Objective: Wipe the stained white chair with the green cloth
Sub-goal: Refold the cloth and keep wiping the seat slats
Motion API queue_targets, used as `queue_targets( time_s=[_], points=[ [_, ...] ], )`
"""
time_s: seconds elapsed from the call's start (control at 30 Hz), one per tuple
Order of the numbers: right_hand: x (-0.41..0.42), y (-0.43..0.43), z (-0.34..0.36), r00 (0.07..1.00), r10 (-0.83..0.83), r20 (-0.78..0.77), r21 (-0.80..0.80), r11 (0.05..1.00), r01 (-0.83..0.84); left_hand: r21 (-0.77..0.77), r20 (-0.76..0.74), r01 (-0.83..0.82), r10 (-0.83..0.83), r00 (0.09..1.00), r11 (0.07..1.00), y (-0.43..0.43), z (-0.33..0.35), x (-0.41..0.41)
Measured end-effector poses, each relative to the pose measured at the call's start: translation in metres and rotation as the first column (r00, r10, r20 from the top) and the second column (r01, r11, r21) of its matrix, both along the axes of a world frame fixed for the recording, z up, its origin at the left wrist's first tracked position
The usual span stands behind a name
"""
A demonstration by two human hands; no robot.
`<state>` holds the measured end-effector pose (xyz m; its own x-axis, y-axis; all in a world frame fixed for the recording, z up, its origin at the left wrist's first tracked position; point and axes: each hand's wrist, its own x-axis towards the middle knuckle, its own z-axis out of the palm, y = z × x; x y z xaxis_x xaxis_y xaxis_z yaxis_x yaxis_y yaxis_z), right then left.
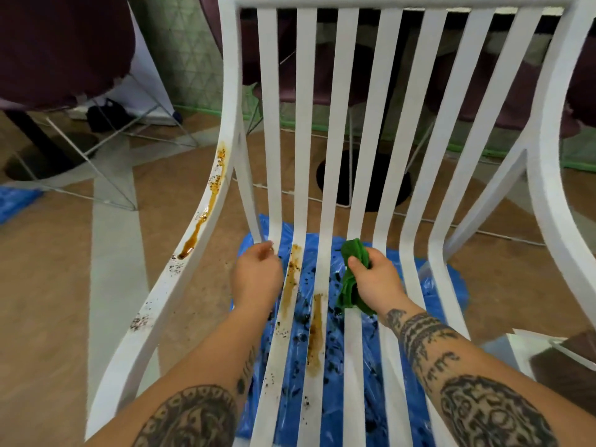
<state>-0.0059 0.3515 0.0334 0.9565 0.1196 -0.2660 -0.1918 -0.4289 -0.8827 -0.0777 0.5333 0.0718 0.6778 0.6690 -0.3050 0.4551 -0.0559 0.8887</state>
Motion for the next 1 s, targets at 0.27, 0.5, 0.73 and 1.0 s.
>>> queue_targets(
  time_s=[0.27, 0.5, 0.73, 1.0],
  points=[
    [0.019, 0.029, -0.027, 0.873, 0.478, 0.097, -0.594, 0.732, -0.335, 0.011, -0.301, -0.218, 0.211, 0.930, 0.976, 0.043, -0.069, -0.019],
    [-0.014, 0.017, -0.023, 0.715, 0.699, 0.031, -0.719, 0.512, -0.470, -0.056, -0.361, -0.141, 0.111, 0.926, 0.988, 0.056, -0.096, -0.018],
    [-0.001, 0.021, -0.004, 0.839, 0.544, -0.007, -0.634, 0.646, -0.424, -0.016, -0.423, -0.209, 0.183, 0.887, 0.978, 0.039, -0.070, -0.052],
    [-0.050, 0.010, -0.013, 0.688, 0.725, 0.012, -0.680, 0.511, -0.527, -0.327, -0.367, -0.313, 0.186, 0.911, 0.892, 0.025, -0.077, -0.094]
  ],
)
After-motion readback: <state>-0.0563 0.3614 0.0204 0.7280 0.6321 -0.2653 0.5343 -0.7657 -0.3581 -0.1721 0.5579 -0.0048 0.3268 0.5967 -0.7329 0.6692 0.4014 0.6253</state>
